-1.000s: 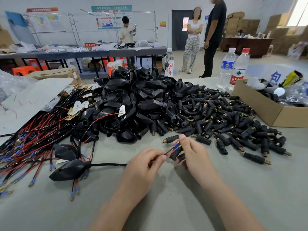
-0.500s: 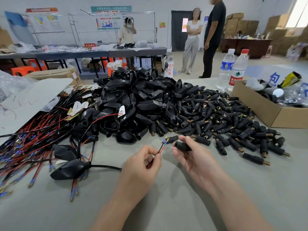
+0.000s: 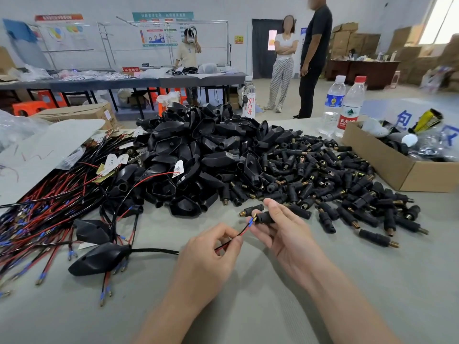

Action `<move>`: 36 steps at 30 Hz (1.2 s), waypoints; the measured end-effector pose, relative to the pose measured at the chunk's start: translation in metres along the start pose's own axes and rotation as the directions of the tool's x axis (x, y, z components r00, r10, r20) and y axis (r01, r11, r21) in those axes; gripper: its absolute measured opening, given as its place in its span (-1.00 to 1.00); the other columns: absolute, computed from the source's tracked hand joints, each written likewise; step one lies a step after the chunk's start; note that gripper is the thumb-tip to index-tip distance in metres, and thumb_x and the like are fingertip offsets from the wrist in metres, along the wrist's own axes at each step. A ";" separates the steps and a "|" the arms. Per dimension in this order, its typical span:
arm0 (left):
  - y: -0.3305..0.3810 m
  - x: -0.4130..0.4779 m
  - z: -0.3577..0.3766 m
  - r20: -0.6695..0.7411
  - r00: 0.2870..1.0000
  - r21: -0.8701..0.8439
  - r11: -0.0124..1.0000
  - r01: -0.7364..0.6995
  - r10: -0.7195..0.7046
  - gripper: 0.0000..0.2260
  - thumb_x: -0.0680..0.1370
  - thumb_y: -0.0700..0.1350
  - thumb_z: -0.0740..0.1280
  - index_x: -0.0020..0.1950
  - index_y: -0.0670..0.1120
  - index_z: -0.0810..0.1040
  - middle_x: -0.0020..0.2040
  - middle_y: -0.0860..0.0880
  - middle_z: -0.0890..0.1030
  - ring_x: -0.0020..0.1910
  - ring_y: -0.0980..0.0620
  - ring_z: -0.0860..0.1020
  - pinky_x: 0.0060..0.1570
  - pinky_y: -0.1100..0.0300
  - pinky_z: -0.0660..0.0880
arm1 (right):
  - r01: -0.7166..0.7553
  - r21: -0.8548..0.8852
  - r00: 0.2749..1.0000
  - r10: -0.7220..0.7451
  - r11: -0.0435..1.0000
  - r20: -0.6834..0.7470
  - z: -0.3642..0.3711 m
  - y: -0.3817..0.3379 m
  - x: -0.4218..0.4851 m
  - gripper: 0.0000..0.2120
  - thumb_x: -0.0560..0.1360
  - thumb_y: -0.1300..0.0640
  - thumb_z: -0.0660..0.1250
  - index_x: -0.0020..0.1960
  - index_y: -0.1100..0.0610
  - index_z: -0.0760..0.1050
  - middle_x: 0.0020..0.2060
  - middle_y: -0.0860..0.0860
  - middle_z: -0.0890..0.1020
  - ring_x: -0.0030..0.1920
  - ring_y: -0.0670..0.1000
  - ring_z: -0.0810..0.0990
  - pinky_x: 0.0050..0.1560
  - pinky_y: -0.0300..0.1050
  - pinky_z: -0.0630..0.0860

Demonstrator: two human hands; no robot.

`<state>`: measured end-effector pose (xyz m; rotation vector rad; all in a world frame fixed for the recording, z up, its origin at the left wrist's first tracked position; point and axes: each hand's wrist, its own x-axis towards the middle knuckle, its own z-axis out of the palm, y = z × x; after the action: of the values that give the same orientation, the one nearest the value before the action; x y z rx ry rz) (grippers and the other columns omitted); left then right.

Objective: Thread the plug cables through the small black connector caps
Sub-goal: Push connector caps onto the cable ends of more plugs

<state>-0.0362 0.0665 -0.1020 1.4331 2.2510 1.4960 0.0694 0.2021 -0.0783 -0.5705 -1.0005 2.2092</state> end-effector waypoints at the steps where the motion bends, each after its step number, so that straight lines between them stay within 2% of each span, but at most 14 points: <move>1: 0.000 0.001 0.000 -0.004 1.000 0.024 1.000 -0.008 0.008 -0.87 0.51 0.12 0.32 -0.11 0.09 0.54 -0.38 0.17 0.48 -0.43 0.13 0.39 -0.35 0.15 0.33 | 0.007 0.000 1.000 -0.007 1.000 0.002 0.000 -0.001 0.000 -0.69 0.48 0.05 0.36 0.11 0.24 0.53 -0.17 0.17 0.71 -0.15 0.12 0.74 -0.21 -0.17 0.65; 4: -0.003 0.003 0.002 -0.015 1.000 0.073 0.997 -0.013 0.014 -0.92 0.53 0.07 0.35 -0.13 0.11 0.53 -0.20 0.16 0.55 -0.31 0.14 0.47 -0.22 0.01 0.52 | 0.028 -0.022 1.000 -0.028 0.999 -0.008 0.000 -0.001 0.000 -0.78 0.57 0.09 0.32 0.11 0.23 0.53 -0.19 0.15 0.71 -0.15 0.12 0.74 -0.22 -0.17 0.65; 10: -0.010 0.005 0.005 -0.025 1.000 0.098 0.995 -0.010 0.012 -0.97 0.58 0.05 0.37 -0.05 0.18 0.55 -0.09 0.16 0.54 -0.16 0.14 0.55 -0.12 -0.05 0.55 | 0.132 -0.200 0.988 -0.145 0.971 -0.055 -0.001 0.003 0.002 -0.79 0.63 0.07 0.30 0.16 0.20 0.52 -0.20 0.06 0.72 -0.17 0.10 0.74 -0.22 -0.18 0.63; 17: -0.011 0.006 0.005 -0.093 0.995 0.001 1.000 0.031 -0.031 -0.90 0.56 0.01 0.41 -0.08 0.19 0.53 -0.18 0.19 0.54 -0.23 0.19 0.49 -0.22 0.20 0.39 | 0.146 -0.255 0.981 -0.173 0.956 -0.087 -0.004 0.006 0.004 -0.78 0.61 0.05 0.33 0.15 0.19 0.54 -0.14 0.12 0.72 -0.14 0.18 0.73 -0.21 -0.13 0.64; 21: -0.009 0.008 0.006 -0.060 0.998 -0.003 0.999 0.037 -0.037 -0.86 0.55 -0.04 0.42 -0.09 0.18 0.51 -0.19 0.19 0.54 -0.21 0.16 0.50 -0.19 0.21 0.40 | 0.115 -0.188 0.985 -0.137 0.975 -0.108 -0.003 0.007 0.008 -0.76 0.59 0.07 0.34 0.16 0.21 0.54 -0.15 0.14 0.73 -0.19 0.14 0.73 -0.23 -0.14 0.64; 26: -0.011 0.015 0.010 -0.072 0.997 0.025 0.999 0.024 -0.022 -0.78 0.54 -0.13 0.44 -0.12 0.17 0.47 -0.27 0.26 0.50 -0.29 0.18 0.46 -0.26 0.25 0.33 | 0.080 -0.118 0.990 -0.094 0.990 -0.110 -0.002 0.005 0.012 -0.79 0.61 0.10 0.32 0.15 0.23 0.52 -0.14 0.17 0.73 -0.23 0.12 0.72 -0.27 -0.15 0.63; 32: -0.013 0.017 0.010 -0.065 0.998 0.028 0.999 0.017 -0.016 -0.78 0.52 -0.15 0.44 -0.15 0.14 0.48 -0.20 0.16 0.53 -0.26 0.15 0.49 -0.24 0.22 0.39 | 0.074 -0.130 0.992 -0.086 0.989 -0.090 0.000 0.006 0.010 -0.76 0.60 0.07 0.32 0.16 0.22 0.51 -0.16 0.17 0.73 -0.19 0.14 0.73 -0.28 -0.15 0.63; 36: -0.012 0.017 0.008 -0.032 0.999 0.050 0.999 -0.014 0.016 -0.72 0.50 -0.23 0.44 -0.18 0.13 0.47 -0.19 0.14 0.55 -0.27 0.17 0.48 -0.27 0.33 0.36 | 0.088 -0.127 0.989 -0.101 0.988 -0.104 0.000 0.005 0.010 -0.75 0.60 0.06 0.33 0.16 0.22 0.51 -0.16 0.15 0.72 -0.17 0.15 0.74 -0.29 -0.15 0.63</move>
<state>-0.0495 0.0828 -0.1089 1.4527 2.3178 1.4883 0.0602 0.2064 -0.0832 -0.6782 -1.0867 2.0214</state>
